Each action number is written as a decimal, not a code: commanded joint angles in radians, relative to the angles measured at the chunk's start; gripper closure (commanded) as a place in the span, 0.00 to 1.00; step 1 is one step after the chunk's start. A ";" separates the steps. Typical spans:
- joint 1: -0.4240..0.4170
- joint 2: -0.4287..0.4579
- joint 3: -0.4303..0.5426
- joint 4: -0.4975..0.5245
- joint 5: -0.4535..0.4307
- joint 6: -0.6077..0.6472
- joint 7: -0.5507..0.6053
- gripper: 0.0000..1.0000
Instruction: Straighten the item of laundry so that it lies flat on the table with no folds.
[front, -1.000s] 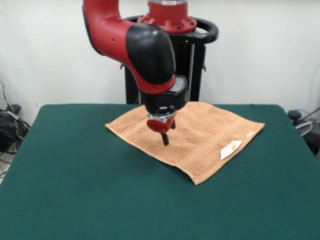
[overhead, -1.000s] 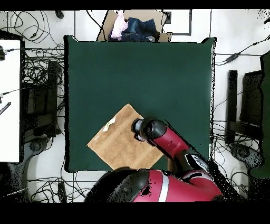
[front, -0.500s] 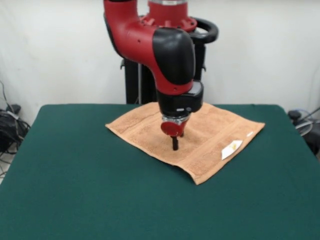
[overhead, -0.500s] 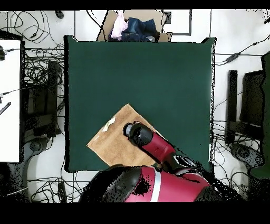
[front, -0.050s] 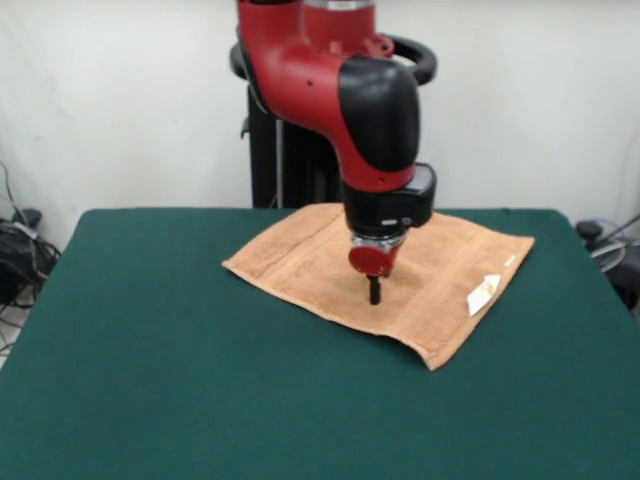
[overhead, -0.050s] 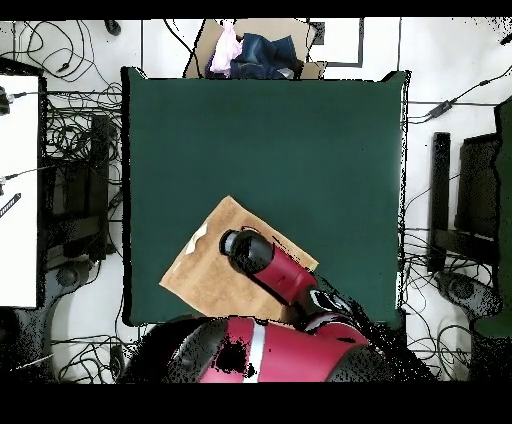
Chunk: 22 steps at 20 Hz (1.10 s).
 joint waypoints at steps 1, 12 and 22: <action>0.030 0.072 0.100 0.009 0.088 0.082 0.154 0.00; -0.057 0.056 0.054 -0.032 0.058 0.207 0.081 0.00; -0.001 0.092 -0.089 -0.274 0.027 0.511 0.149 0.00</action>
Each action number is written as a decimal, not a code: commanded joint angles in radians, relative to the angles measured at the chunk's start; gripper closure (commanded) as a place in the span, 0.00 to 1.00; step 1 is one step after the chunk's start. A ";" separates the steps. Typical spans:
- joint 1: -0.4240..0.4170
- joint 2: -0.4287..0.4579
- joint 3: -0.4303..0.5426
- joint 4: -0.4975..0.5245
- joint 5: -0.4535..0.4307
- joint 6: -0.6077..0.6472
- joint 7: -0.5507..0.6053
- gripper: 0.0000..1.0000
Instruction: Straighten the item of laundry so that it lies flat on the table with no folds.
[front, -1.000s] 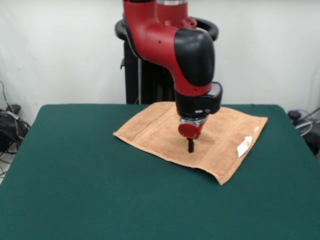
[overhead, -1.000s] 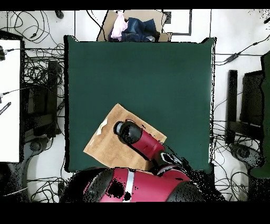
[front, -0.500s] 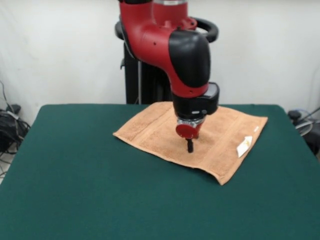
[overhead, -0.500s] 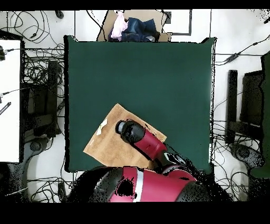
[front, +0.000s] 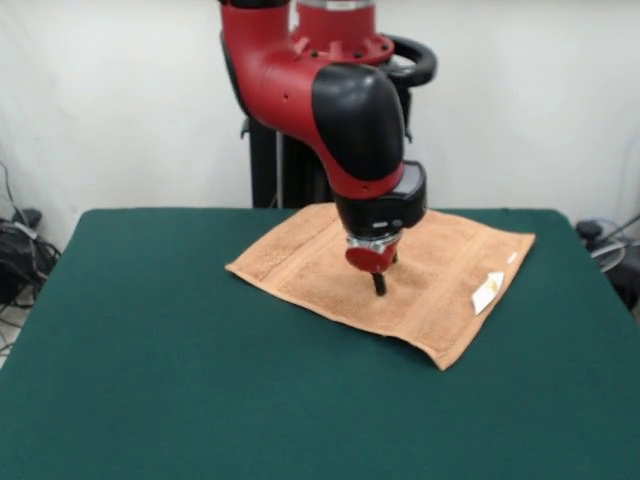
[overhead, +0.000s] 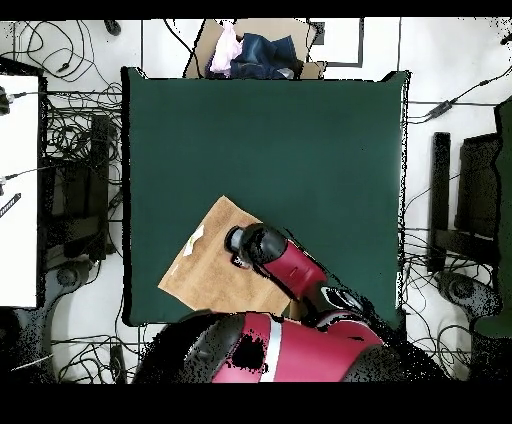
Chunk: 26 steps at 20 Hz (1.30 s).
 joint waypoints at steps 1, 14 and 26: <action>0.047 0.082 -0.090 -0.250 0.004 0.312 0.161 0.00; 0.095 0.149 -0.162 -0.355 0.029 0.368 0.191 1.00; 0.046 0.186 -0.204 -0.375 0.025 0.382 0.166 1.00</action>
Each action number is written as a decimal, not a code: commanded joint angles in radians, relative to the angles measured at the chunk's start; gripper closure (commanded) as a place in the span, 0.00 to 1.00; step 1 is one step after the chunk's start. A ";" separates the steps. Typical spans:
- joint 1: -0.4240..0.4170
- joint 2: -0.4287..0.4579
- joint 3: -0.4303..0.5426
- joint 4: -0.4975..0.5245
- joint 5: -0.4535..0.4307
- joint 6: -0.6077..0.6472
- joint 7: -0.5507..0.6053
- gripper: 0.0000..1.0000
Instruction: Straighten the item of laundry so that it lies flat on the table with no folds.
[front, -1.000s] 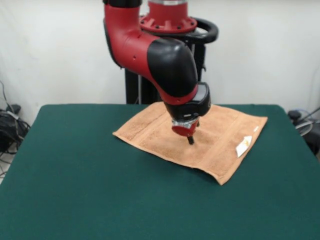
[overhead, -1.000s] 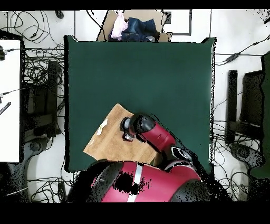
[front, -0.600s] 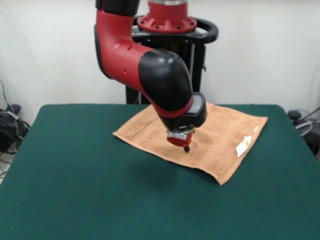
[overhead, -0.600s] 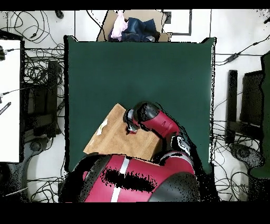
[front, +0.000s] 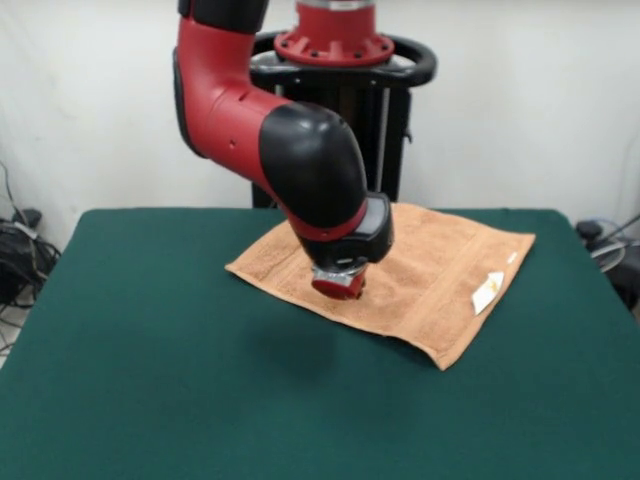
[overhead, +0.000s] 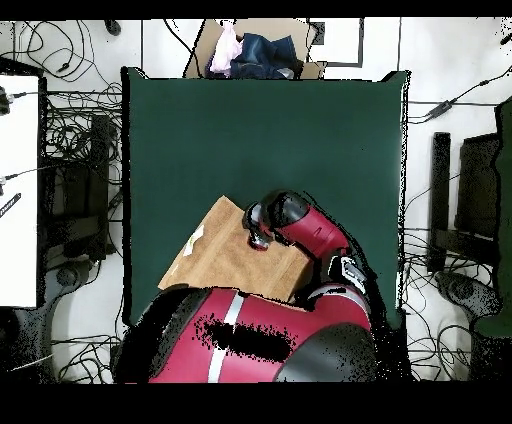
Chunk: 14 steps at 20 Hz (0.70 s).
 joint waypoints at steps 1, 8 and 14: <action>-0.042 0.066 -0.027 -0.060 0.029 -0.009 0.158 1.00; -0.250 0.145 0.101 -0.024 0.022 -0.229 -0.055 1.00; -0.397 0.227 0.180 -0.059 -0.076 -0.346 -0.167 1.00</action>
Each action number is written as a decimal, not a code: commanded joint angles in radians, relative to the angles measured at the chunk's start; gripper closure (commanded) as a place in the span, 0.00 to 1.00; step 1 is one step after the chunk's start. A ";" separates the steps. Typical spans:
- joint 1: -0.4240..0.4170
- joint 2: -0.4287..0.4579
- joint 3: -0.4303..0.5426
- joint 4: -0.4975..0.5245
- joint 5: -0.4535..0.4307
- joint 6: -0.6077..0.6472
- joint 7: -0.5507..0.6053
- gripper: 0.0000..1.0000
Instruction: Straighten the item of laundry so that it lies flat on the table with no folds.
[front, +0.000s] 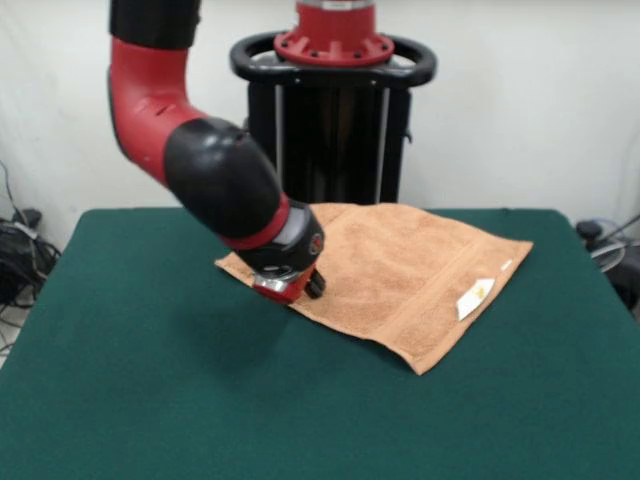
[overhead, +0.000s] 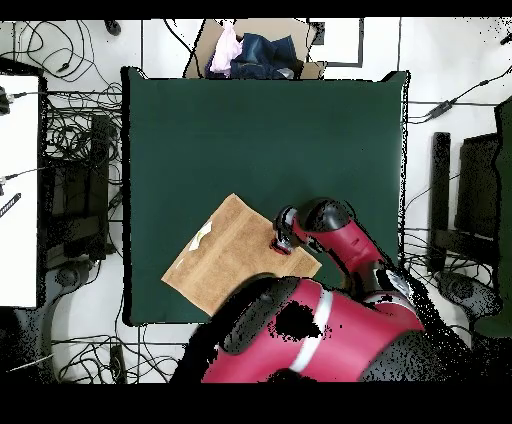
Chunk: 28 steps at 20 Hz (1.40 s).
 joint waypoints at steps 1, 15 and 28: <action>-0.218 0.201 0.125 -0.076 -0.097 -0.381 -0.191 1.00; -0.230 0.111 0.054 -0.385 -0.321 0.229 -0.210 1.00; -0.333 0.273 0.077 -0.903 -0.587 0.675 -0.323 1.00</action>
